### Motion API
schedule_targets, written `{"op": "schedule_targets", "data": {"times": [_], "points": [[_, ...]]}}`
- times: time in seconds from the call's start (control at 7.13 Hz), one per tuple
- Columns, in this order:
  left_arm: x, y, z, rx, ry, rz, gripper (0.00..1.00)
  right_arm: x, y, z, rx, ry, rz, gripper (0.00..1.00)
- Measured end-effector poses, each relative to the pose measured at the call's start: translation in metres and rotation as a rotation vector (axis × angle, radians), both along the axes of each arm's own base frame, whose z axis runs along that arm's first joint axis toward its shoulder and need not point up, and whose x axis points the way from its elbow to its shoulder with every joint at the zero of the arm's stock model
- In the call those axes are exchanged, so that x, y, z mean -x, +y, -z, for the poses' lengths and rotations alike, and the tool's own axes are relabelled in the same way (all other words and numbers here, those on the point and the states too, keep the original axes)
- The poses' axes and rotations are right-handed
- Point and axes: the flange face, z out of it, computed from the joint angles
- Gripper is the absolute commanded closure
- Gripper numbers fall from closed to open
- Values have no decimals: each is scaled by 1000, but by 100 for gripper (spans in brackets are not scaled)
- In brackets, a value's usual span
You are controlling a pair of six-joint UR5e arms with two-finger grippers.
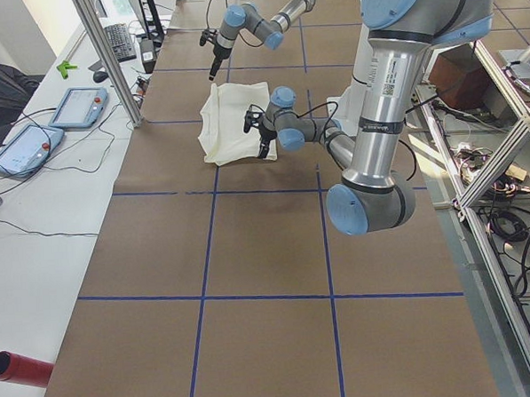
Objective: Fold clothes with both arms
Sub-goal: 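Move the left gripper to the folded shirt's side edge and grasp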
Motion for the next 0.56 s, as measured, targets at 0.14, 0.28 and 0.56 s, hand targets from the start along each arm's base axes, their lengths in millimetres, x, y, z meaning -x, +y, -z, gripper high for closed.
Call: {"op": "schedule_targets", "data": {"times": [0.14, 0.28, 0.56], "points": [[-4, 10, -5, 5, 1, -8, 38, 0, 0, 0, 0, 0, 0, 0], [-8, 17, -8, 7, 1, -18, 38, 0, 0, 0, 0, 0, 0, 0], [-16, 29, -8, 8, 1, -40, 50, 0, 1, -2, 1, 2, 1, 0]]}}
